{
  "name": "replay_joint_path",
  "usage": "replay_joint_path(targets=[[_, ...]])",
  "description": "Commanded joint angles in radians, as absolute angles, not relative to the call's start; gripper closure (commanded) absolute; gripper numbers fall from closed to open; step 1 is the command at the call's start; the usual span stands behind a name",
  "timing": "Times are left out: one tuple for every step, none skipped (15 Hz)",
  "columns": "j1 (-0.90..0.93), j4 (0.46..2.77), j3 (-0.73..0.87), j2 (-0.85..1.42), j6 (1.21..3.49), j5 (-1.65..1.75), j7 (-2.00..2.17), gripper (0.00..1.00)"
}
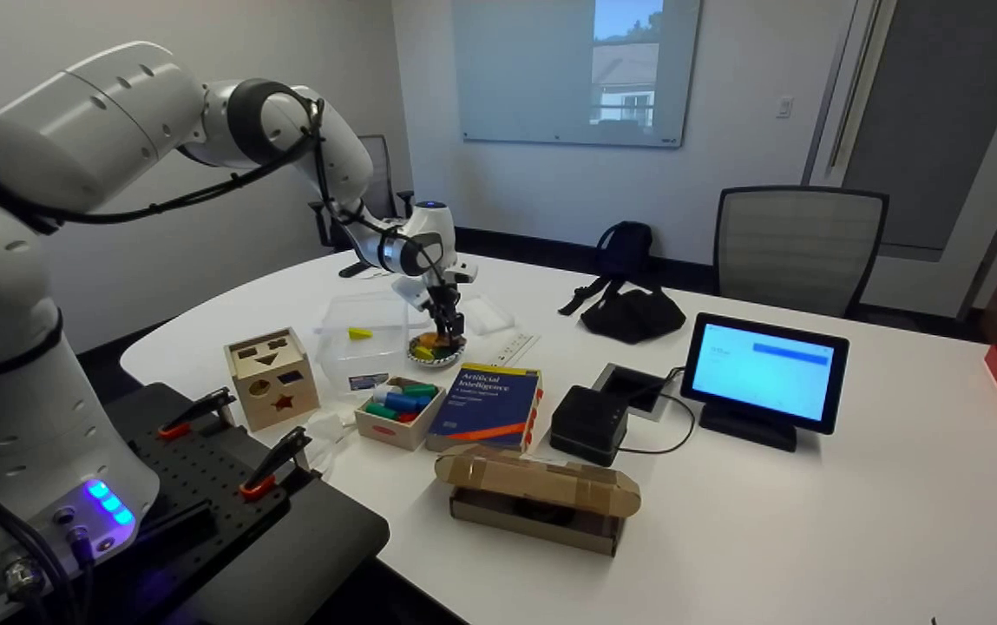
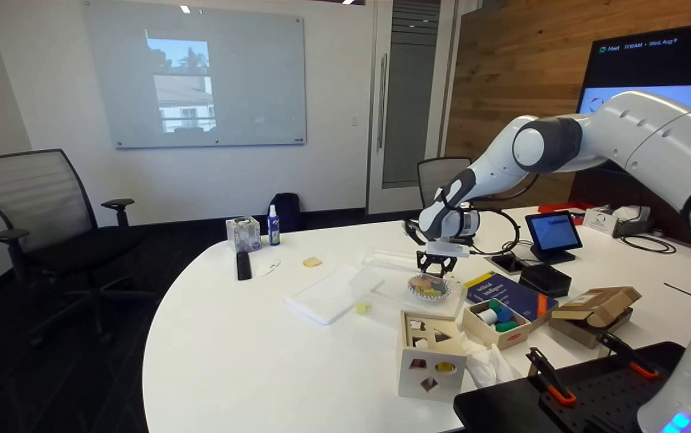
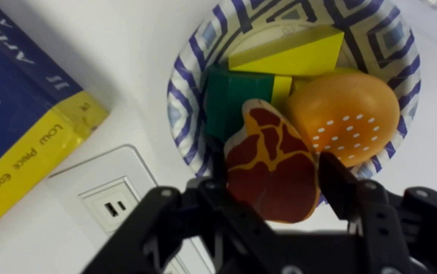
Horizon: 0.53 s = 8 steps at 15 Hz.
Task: Put the brown object in the black and white bowl.
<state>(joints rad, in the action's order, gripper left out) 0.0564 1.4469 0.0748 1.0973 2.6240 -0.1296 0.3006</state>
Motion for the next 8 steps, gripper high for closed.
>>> replay_joint_path(targets=[[0.058,1.452,0.075,1.092,2.582,-0.130,0.314,0.10],[0.056,1.461,0.073,1.084,2.574,-0.132,0.313,0.05],[0.054,1.467,0.072,1.079,2.570,-0.133,0.312,0.00],[0.052,1.477,0.070,1.069,2.566,-0.135,0.309,0.00],[0.049,1.483,0.067,1.064,2.561,-0.135,0.306,0.00],[0.048,1.490,0.065,1.057,2.557,-0.137,0.304,0.00],[0.047,1.502,0.063,1.044,2.555,-0.137,0.301,0.00],[0.044,1.510,0.059,1.034,2.553,-0.138,0.295,0.00]])
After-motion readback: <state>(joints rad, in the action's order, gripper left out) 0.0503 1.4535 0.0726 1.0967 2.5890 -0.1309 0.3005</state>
